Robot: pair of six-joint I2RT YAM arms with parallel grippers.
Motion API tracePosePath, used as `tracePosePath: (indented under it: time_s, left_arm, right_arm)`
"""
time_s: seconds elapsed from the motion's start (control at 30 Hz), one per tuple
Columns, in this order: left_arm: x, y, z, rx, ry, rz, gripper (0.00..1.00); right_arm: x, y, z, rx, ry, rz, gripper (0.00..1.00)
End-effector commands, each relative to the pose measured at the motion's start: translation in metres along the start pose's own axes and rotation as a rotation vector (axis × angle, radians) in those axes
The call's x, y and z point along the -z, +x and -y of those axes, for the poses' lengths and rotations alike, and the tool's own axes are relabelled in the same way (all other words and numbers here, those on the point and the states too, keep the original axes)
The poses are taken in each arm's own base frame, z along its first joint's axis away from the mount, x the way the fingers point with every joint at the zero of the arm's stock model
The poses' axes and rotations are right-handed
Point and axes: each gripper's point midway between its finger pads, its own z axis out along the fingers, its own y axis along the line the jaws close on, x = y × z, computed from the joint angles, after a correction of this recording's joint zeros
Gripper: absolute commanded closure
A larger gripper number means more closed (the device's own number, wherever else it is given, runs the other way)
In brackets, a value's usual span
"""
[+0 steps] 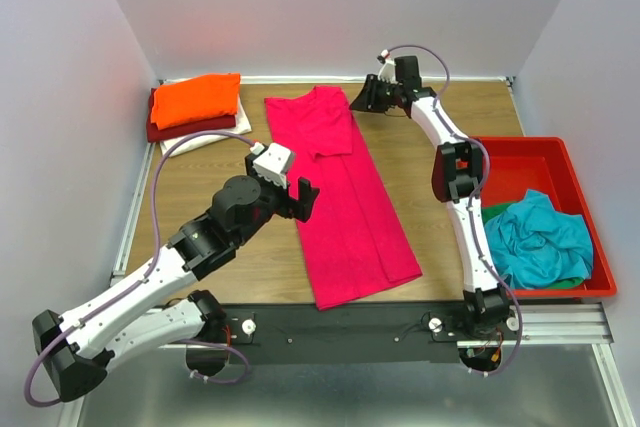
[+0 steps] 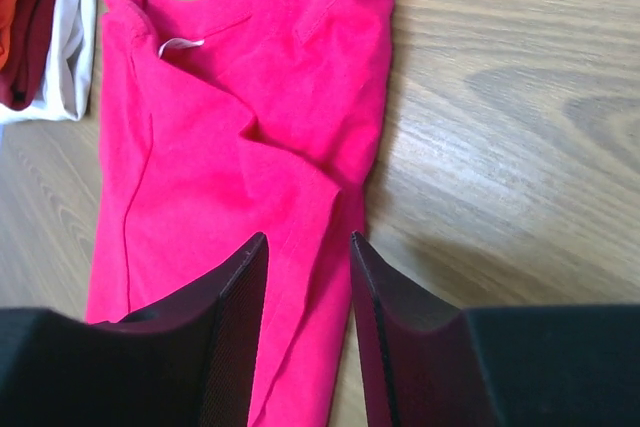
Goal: Fold and stack the t-shirts
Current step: Fold the tshirt
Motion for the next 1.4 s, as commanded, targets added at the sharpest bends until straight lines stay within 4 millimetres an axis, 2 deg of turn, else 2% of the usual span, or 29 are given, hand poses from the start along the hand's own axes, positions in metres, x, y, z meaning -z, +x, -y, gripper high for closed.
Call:
tracePosePath:
  time_s: [0.0,0.17,0.57,0.7,0.8,0.83,0.87,0.9,0.93,0.97,1.0,1.03,1.07,1.1,1.13,1.17,1.2,1.23,1.27,1.3,1.33,1.37]
  left_arm:
    - [-0.009,-0.004,-0.010,-0.017,-0.064,0.010,0.03]
    - [-0.015,-0.010,-0.020,-0.019,-0.119,0.029,0.03]
    - [-0.021,-0.009,-0.017,0.006,-0.109,0.025,0.04]
    - [-0.025,-0.013,-0.018,0.036,-0.115,0.039,0.04]
    - [-0.041,-0.021,-0.026,0.078,-0.124,0.059,0.08]
    - [-0.046,-0.032,-0.042,0.108,-0.155,0.080,0.09]
    - [-0.052,-0.032,-0.054,0.128,-0.167,0.073,0.12]
    - [-0.060,-0.046,-0.053,0.157,-0.105,0.111,0.13]
    - [-0.077,-0.038,-0.063,0.220,-0.105,0.083,0.16]
    - [-0.084,-0.050,-0.096,0.266,-0.156,0.116,0.18]
    - [-0.095,-0.057,-0.093,0.301,-0.078,0.125,0.19]
    - [-0.121,-0.036,-0.108,0.378,-0.095,0.061,0.20]
    - [-0.133,-0.056,-0.124,0.405,-0.101,0.092,0.21]
    - [-0.164,-0.023,-0.134,0.451,-0.108,-0.010,0.22]
    - [-0.164,-0.047,-0.134,0.461,-0.093,0.023,0.22]
    - [-0.195,-0.011,-0.147,0.512,-0.122,-0.072,0.23]
    - [-0.223,0.004,-0.161,0.577,-0.156,-0.145,0.24]
    - [-0.224,-0.024,-0.159,0.582,-0.150,-0.118,0.24]
    - [-0.257,-0.026,-0.170,0.594,-0.162,-0.137,0.24]
    - [-0.269,-0.021,-0.178,0.627,-0.199,-0.163,0.24]
    - [-0.285,0.027,-0.192,0.663,-0.279,-0.282,0.24]
    - [-0.297,-0.009,-0.199,0.659,-0.301,-0.216,0.24]
  right_arm:
    - [-0.015,0.002,0.005,-0.034,-0.021,0.023,0.57]
    - [-0.018,0.004,0.002,-0.047,-0.055,0.024,0.61]
    - [-0.027,0.012,0.003,-0.095,-0.090,0.020,0.69]
    - [-0.026,0.009,0.006,-0.088,-0.080,0.031,0.71]
    - [-0.020,-0.007,0.008,-0.053,-0.047,0.071,0.69]
    - [-0.013,-0.018,0.007,-0.038,-0.026,0.095,0.66]
    - [-0.009,-0.020,0.011,-0.039,-0.015,0.098,0.62]
    - [0.000,-0.027,0.017,-0.034,-0.008,0.109,0.55]
    - [0.006,-0.029,0.018,-0.023,-0.014,0.108,0.53]
    - [0.019,-0.039,0.011,0.009,-0.020,0.121,0.52]
    - [0.025,-0.031,0.025,-0.004,-0.003,0.103,0.52]
    - [0.029,-0.028,0.026,0.003,-0.007,0.092,0.52]
    - [0.035,-0.025,0.023,0.037,-0.025,0.077,0.52]
    - [0.044,-0.014,0.025,0.030,-0.015,0.052,0.51]
    - [0.049,-0.010,0.020,0.049,-0.026,0.039,0.52]
    - [0.053,-0.003,0.015,0.067,-0.044,0.021,0.51]
    - [0.060,0.013,0.009,0.080,-0.066,-0.015,0.52]
    - [0.061,0.013,0.008,0.089,-0.075,-0.018,0.52]
    - [0.068,0.026,0.006,0.097,-0.080,-0.042,0.52]
    - [0.071,0.028,0.001,0.115,-0.090,-0.048,0.52]
    - [0.077,0.028,-0.003,0.121,-0.084,-0.052,0.52]
    - [0.080,0.038,0.002,0.129,-0.064,-0.072,0.52]
